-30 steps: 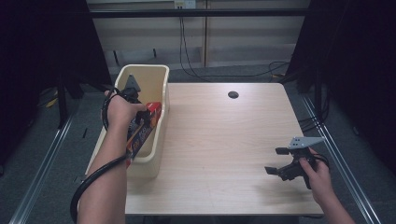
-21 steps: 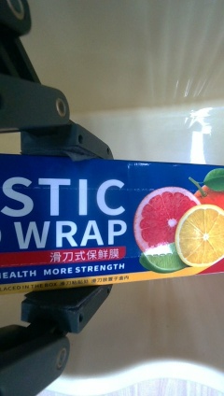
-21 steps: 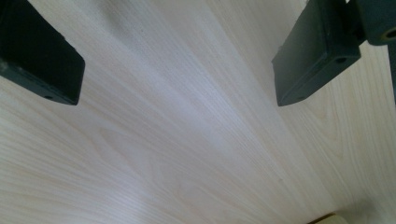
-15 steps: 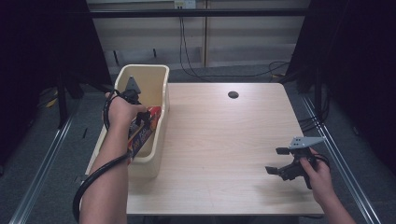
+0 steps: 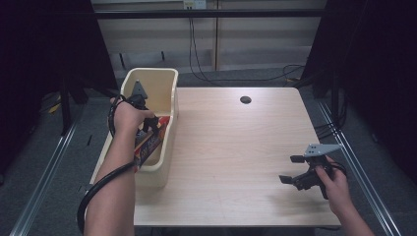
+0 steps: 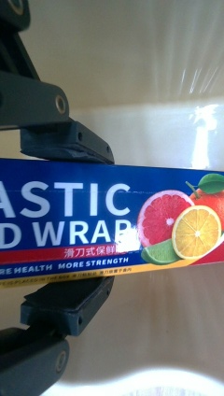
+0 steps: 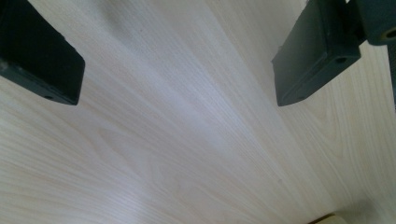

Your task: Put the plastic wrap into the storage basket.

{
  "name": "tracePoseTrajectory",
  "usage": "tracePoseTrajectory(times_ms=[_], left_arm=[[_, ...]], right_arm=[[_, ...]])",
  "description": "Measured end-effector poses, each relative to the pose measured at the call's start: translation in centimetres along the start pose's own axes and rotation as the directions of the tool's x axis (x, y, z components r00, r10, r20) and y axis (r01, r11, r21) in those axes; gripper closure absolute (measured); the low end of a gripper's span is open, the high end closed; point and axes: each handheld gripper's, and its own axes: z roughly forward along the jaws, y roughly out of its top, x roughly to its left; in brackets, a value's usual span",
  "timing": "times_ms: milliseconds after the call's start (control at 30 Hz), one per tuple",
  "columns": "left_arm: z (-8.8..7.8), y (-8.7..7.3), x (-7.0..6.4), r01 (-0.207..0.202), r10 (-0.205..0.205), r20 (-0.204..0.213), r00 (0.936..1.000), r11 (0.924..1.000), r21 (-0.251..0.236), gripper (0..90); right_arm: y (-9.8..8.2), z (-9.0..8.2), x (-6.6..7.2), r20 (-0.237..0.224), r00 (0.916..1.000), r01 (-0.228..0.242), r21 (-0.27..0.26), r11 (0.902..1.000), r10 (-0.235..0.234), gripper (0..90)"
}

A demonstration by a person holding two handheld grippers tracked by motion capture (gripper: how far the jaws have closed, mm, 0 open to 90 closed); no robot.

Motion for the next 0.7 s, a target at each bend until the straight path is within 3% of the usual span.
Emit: tracePoseTrajectory(times_ms=[133, 500, 533, 700], left_arm=[[-0.4, 0.0, -0.4, 0.015, -0.015, 0.007, 0.9999, 0.9995, -0.029, 37.7], [-2.2, 0.0, -1.1, -0.017, 0.018, 0.014, 0.9997, 0.9964, -0.083, 28.9], [-2.4, -0.1, -1.2, -0.026, 0.031, 0.044, 0.9985, 0.9939, -0.108, 28.1], [-3.1, -0.2, -1.9, -0.053, 0.066, 0.086, 0.9941, 0.9885, -0.142, 23.0]], right_arm=[[0.0, 0.0, 0.1, -0.003, 1.0000, 0.000, 0.001, 1.0000, 0.000, 2.1], [0.1, 0.0, 0.1, -0.001, 1.0000, 0.005, -0.005, 1.0000, -0.005, 2.1], [0.1, 0.0, 0.1, -0.005, 1.0000, 0.005, -0.001, 1.0000, -0.005, 2.2], [0.1, -0.2, 0.1, -0.001, 1.0000, 0.004, -0.007, 1.0000, -0.004, 2.1]])
